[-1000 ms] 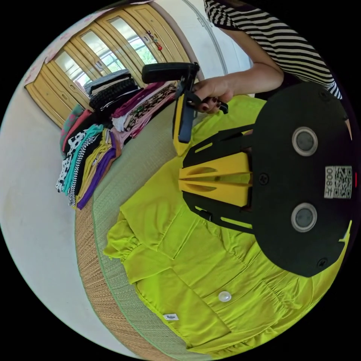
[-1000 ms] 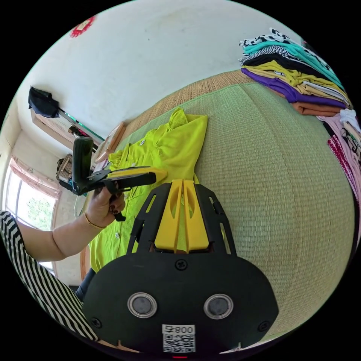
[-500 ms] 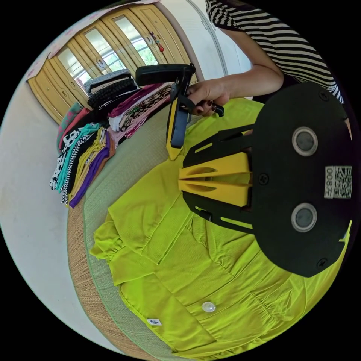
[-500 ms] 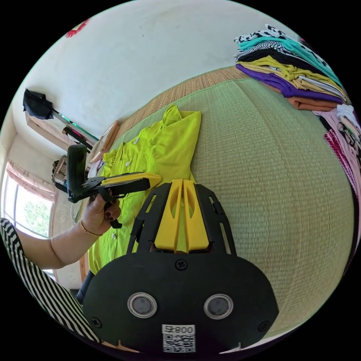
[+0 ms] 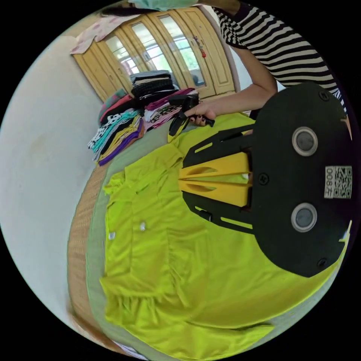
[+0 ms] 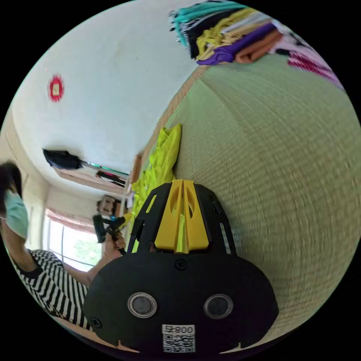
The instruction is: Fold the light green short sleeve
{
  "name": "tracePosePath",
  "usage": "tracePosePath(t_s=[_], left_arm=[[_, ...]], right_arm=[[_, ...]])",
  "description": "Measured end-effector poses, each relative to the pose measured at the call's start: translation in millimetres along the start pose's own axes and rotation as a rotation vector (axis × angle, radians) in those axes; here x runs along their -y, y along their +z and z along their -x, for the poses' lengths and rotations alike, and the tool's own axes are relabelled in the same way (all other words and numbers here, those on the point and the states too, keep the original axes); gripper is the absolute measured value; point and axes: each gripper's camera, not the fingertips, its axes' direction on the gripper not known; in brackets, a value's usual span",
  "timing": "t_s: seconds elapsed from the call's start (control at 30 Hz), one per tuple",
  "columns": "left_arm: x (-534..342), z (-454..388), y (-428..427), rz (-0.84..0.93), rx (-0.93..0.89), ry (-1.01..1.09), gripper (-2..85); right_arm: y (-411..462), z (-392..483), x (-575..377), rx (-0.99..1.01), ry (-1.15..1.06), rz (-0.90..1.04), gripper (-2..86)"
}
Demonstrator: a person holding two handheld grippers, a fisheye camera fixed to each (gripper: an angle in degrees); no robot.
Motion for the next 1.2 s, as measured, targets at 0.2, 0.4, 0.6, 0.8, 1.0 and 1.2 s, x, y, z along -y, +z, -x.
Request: tracePosePath(t_s=[0.2,0.4,0.6,0.8,1.0,1.2], left_arm=[[-117.7,98.1,-89.1,-0.169,0.119,-0.363,3.6],[-217.1,179.2,-132.1,-0.328,0.126,-0.645,7.0],[-267.9,225.9,-121.6,-0.360,0.056,-0.692,7.8],[-296.2,259.0,-112.0,-0.394,-0.015,-0.662,7.8],[-320.2,284.7,-105.1,-0.398,-0.027,-0.627,7.3],[-346.8,302.5,-100.2,-0.415,-0.047,-0.622,6.8]], right_arm=[[3.2,21.6,-2.8,-0.017,0.021,-0.038,0.1],[8.5,60.7,-3.8,-0.031,0.041,-0.063,0.6],[58.4,176.3,-4.8,-0.066,-0.105,0.034,4.0],[182.3,330.2,-14.2,-0.125,-0.359,0.285,7.3],[329.5,495.5,-53.3,-0.143,-0.683,0.524,8.0],[455.6,635.3,-109.5,-0.187,-0.970,0.657,9.1]])
